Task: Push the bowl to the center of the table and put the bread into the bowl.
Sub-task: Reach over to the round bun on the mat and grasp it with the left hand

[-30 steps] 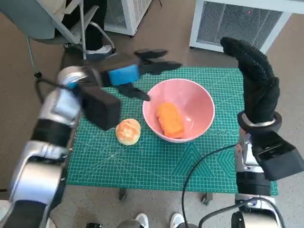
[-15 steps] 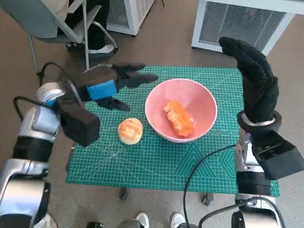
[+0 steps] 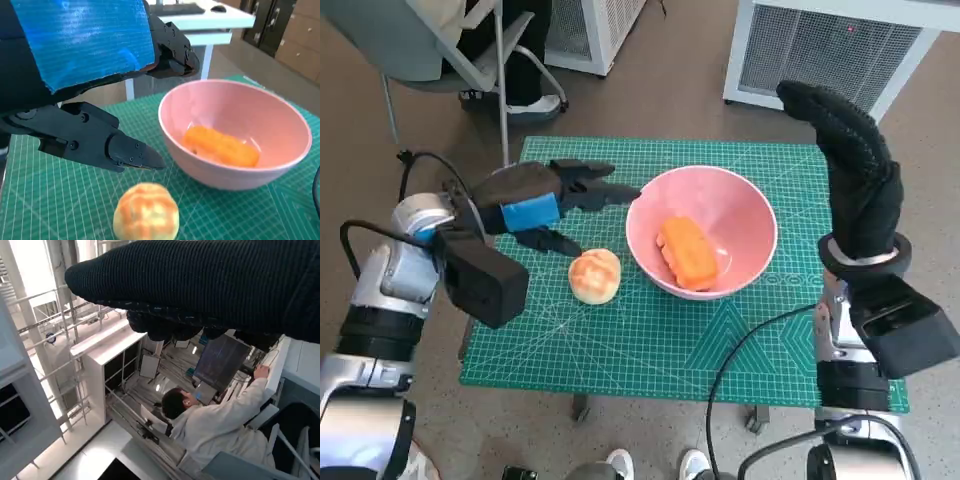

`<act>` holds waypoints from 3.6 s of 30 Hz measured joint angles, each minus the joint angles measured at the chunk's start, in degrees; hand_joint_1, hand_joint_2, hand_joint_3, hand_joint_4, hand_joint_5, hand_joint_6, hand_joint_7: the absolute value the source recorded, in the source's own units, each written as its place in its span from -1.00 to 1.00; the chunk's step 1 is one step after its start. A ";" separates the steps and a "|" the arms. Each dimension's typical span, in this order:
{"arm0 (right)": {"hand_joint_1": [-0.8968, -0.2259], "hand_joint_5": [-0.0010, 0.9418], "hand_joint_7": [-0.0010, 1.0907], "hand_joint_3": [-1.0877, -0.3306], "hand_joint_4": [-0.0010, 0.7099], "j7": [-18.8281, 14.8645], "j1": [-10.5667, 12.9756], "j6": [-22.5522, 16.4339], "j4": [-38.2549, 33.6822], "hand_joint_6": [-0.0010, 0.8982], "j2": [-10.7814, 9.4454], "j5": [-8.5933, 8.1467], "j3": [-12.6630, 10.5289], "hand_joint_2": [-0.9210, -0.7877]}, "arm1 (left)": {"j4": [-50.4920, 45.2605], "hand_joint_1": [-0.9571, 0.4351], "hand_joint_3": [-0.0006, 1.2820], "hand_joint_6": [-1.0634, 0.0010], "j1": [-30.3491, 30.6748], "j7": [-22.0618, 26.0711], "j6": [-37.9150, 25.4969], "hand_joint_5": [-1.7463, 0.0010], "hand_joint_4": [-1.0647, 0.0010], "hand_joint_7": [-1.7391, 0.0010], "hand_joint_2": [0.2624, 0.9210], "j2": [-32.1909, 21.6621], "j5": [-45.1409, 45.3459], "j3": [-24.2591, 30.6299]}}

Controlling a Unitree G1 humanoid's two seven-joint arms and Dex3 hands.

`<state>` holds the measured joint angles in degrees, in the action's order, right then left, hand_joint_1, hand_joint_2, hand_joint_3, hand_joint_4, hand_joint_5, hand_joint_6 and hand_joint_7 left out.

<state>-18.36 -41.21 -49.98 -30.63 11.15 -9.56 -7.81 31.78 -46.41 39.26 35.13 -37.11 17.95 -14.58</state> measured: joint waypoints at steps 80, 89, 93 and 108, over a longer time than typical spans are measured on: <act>-0.13 -0.99 0.13 -0.10 -0.03 -1.91 -0.36 0.34 -0.64 -0.85 -0.03 -1.66 -0.24 -1.00 | 5.25 0.15 -0.99 0.01 7.54 -1.33 0.52 1.00 0.16 0.98 0.71 1.11 -0.10 -0.49; -0.14 -1.00 0.13 -0.08 -0.03 -1.92 -0.36 0.79 -0.76 -0.85 -0.03 -1.95 -0.25 -1.00 | 5.92 0.16 -0.99 0.03 8.10 -0.82 -1.54 1.00 0.18 0.99 0.74 1.25 1.28 -2.26; -0.14 -1.00 0.13 -0.08 -0.03 -1.93 -0.35 0.94 -0.74 -0.85 -0.03 -1.99 -0.25 -1.00 | 7.25 0.17 -0.99 0.03 8.12 -0.82 -2.09 1.00 0.18 0.99 0.74 1.54 2.15 -3.00; -0.14 -1.00 0.13 -0.08 -0.03 -1.94 -0.36 1.11 -0.76 -0.85 -0.05 -1.94 -0.21 -1.00 | 14.03 0.39 -0.98 -0.21 5.91 -5.72 -1.38 0.93 -0.12 0.93 0.84 4.00 4.38 -4.78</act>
<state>-20.30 -41.57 -48.88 -31.39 11.10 -11.50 -8.03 45.81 -40.49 33.55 33.75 -33.11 22.32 -19.37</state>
